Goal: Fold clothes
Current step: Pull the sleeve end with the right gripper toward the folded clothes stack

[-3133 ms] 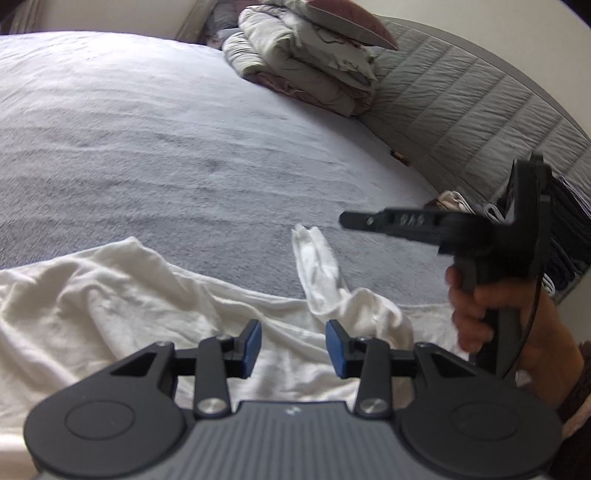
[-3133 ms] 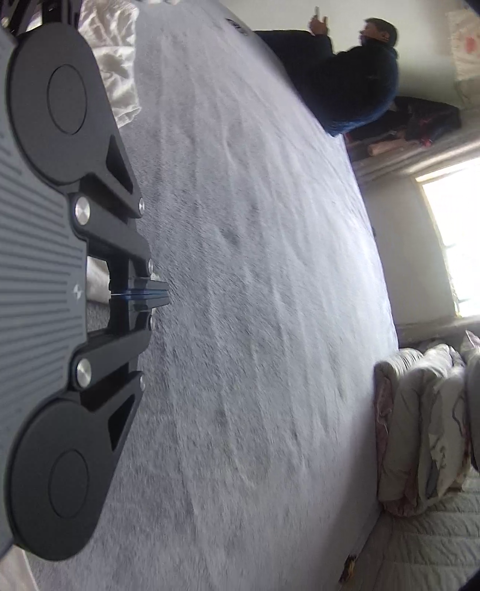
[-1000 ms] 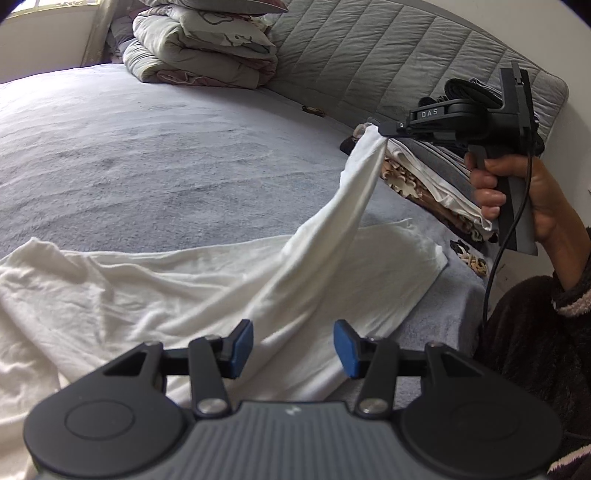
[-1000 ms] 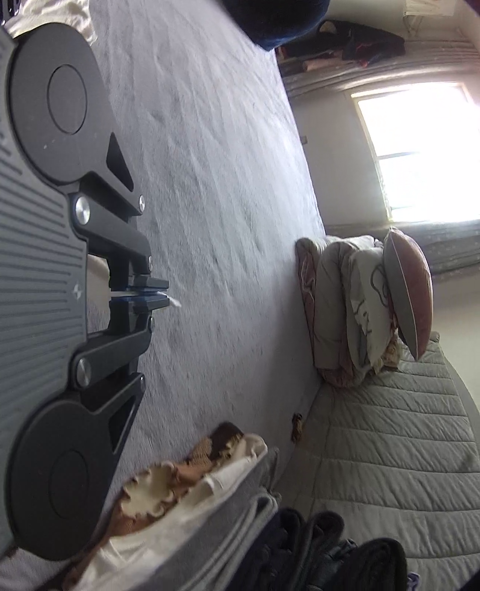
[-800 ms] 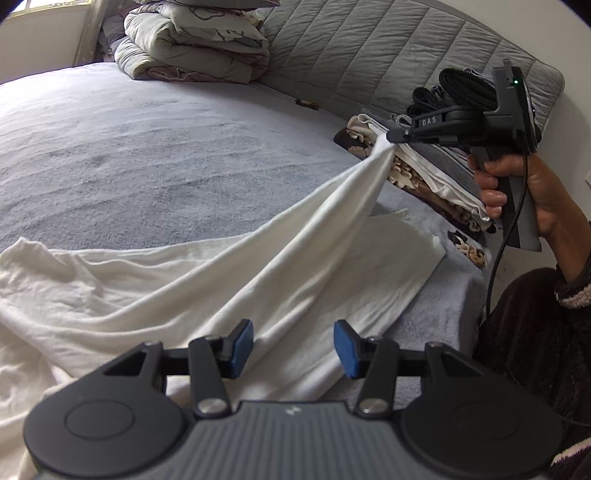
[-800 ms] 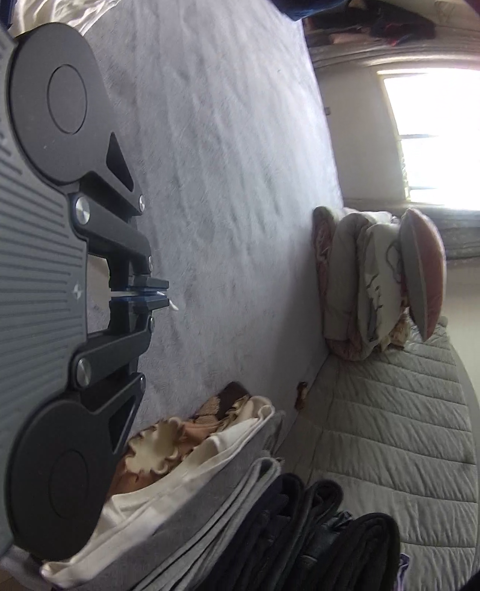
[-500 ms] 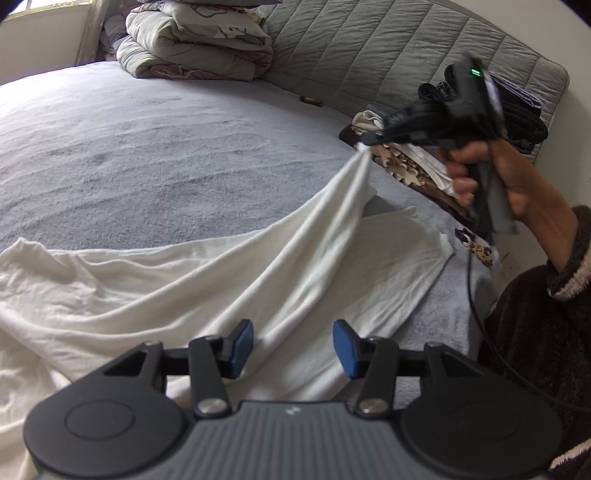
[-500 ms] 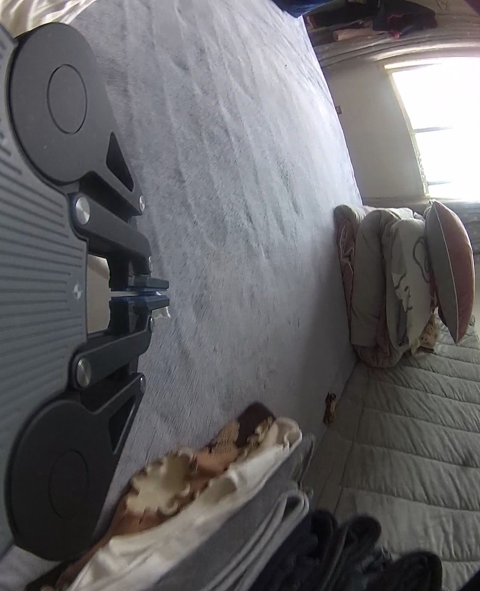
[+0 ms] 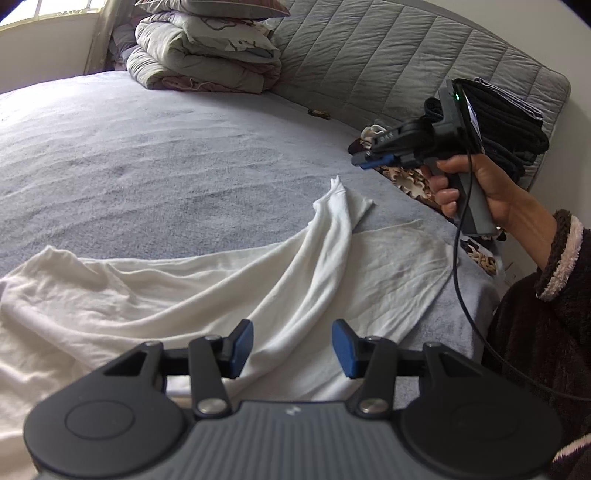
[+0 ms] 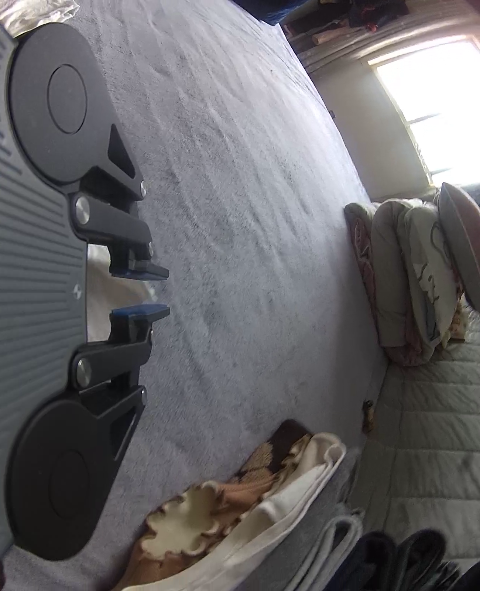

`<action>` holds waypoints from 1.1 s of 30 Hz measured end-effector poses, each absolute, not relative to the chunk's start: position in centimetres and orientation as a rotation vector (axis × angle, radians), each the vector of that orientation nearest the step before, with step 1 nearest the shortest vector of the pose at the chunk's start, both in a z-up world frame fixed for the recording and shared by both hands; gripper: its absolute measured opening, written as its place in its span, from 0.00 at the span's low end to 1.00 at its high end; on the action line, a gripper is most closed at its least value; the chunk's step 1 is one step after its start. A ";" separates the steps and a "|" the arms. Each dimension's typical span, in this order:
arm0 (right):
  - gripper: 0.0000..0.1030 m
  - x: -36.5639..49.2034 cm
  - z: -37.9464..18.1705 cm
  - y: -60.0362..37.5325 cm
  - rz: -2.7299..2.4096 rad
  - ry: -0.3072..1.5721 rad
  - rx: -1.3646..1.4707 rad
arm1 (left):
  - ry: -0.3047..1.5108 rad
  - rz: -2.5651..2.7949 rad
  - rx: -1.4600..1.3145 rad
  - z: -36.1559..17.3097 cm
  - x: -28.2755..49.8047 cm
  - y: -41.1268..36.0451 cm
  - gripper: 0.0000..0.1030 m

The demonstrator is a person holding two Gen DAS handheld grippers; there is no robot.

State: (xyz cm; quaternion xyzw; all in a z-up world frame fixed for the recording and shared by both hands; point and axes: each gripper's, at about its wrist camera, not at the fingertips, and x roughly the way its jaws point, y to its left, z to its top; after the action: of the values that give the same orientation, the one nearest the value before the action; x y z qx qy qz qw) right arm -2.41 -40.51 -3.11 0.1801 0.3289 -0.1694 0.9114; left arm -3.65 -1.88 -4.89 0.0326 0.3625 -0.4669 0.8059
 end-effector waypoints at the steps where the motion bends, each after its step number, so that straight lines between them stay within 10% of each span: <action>1: 0.16 -2.8 -3.3 -40.9 -0.353 0.688 0.385 | 0.775 -1.000 0.076 -4.9 -3.8 -1.7 0.46; 33: 0.02 -9.1 -1.0 -40.4 -0.364 0.634 0.537 | 0.712 -0.920 0.161 -4.2 -5.5 2.8 0.46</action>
State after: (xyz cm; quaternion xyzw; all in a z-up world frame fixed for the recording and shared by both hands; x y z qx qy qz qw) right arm -9.11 -40.38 -0.97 0.2592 0.3063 -0.1757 0.8989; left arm -5.53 2.77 -4.19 0.0760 0.3361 -0.4342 0.8323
